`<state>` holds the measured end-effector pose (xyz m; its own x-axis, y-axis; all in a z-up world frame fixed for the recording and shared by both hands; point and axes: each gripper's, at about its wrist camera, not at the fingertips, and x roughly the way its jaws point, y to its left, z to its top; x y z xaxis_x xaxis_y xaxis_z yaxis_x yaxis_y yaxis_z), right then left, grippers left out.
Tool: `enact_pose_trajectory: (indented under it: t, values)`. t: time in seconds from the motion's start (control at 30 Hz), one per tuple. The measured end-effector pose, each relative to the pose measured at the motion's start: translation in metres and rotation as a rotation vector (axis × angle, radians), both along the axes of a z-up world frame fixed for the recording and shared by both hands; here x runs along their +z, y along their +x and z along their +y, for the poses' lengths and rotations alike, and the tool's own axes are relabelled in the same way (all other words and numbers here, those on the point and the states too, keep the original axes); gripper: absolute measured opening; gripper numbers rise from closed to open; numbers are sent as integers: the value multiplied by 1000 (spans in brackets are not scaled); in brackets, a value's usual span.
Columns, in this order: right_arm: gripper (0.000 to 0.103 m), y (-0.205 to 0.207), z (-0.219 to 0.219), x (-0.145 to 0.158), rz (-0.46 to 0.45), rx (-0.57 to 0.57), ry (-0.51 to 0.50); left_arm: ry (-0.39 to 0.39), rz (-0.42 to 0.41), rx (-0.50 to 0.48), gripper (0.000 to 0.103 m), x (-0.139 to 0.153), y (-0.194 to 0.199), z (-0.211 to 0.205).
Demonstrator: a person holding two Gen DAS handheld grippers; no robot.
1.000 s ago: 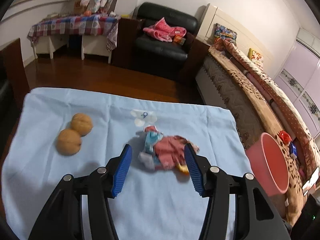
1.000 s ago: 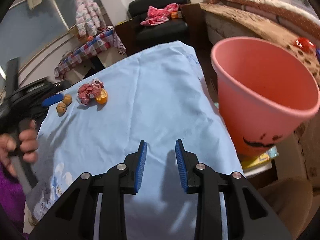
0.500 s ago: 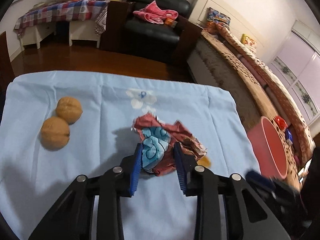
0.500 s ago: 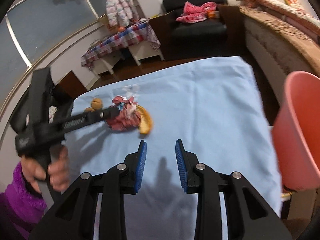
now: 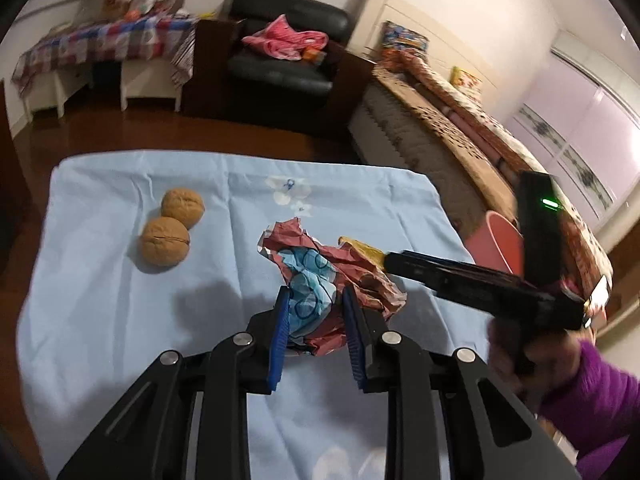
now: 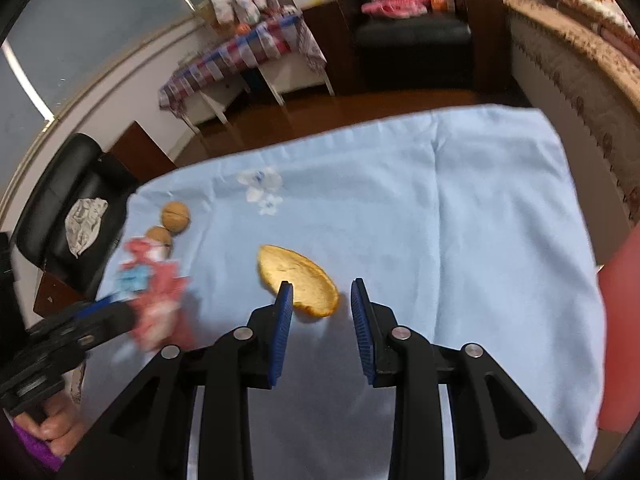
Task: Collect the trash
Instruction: 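Grasp the crumpled pink wrapper with the left tool while the right tool grasps the orange peel, then carry the pink wrapper and orange peel over the pink bucket and open both tools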
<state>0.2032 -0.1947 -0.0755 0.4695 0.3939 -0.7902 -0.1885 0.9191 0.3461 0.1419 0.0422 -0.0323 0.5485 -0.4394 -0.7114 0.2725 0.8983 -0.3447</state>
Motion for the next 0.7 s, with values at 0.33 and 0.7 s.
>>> enact_pose_trajectory:
  t: [0.33, 0.7]
  values:
    - [5, -25, 4, 7, -27, 15, -21, 34, -11, -138, 25, 10, -20, -1]
    - [5, -129, -67, 16, 1, -189, -44, 32, 8, -236, 25, 7, -46, -46]
